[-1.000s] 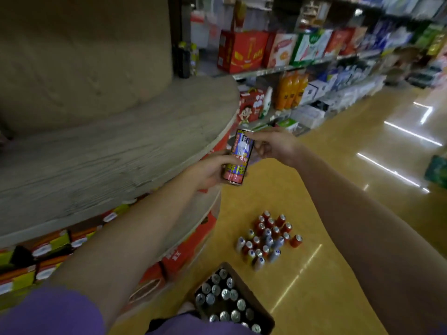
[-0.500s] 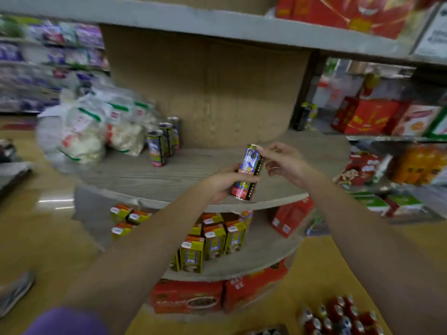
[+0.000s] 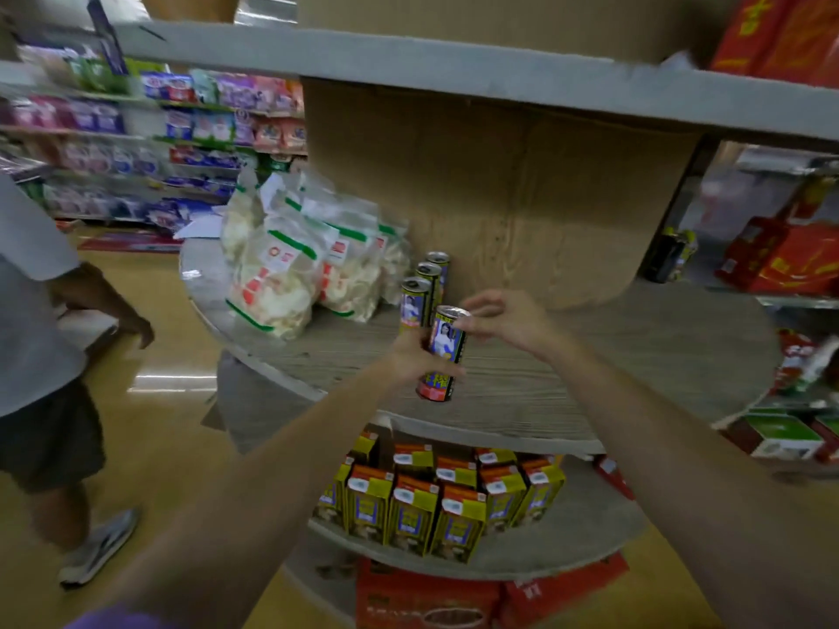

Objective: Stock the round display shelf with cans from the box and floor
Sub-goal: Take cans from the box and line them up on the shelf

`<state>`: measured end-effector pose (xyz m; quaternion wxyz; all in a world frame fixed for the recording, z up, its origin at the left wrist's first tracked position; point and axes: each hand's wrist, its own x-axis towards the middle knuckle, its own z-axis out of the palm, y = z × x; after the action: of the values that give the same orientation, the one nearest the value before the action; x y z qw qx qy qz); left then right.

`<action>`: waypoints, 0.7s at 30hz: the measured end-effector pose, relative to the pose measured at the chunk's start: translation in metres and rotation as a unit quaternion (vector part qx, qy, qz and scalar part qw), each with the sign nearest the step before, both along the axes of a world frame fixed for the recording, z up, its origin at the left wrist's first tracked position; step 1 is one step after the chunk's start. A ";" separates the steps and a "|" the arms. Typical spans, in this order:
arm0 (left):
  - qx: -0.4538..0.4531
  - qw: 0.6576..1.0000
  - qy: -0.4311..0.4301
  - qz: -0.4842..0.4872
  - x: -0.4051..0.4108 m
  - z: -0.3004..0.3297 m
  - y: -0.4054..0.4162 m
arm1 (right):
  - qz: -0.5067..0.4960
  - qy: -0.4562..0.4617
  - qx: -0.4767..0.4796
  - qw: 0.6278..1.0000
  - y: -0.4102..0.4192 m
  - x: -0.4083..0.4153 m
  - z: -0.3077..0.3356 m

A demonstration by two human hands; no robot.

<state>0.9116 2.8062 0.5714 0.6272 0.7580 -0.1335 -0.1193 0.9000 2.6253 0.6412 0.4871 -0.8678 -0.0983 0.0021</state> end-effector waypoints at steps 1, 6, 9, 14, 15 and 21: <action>-0.001 1.000 -0.007 -0.003 0.008 -0.004 0.010 | 0.008 -0.010 -0.023 1.000 0.012 0.006 -0.003; -0.021 1.000 -0.011 -0.006 0.032 -0.012 0.048 | -0.007 -0.068 -0.110 0.992 0.057 0.033 -0.015; -0.041 0.999 -0.016 -0.001 0.043 -0.015 0.062 | -0.040 -0.105 -0.154 0.982 0.077 0.039 -0.013; -0.036 0.997 -0.035 0.052 0.063 -0.019 0.071 | -0.056 -0.102 -0.180 0.977 0.092 0.046 -0.012; -0.033 0.996 -0.041 0.067 0.065 -0.018 0.071 | -0.058 -0.103 -0.182 0.976 0.093 0.048 -0.012; -0.048 0.991 -0.069 0.103 0.068 -0.014 0.062 | -0.062 -0.146 -0.270 0.950 0.095 0.047 -0.003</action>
<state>0.9794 2.8679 0.5570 0.6610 0.7433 -0.1031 0.0056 0.9470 2.7201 0.6383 0.2144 -0.9620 -0.1099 -0.1288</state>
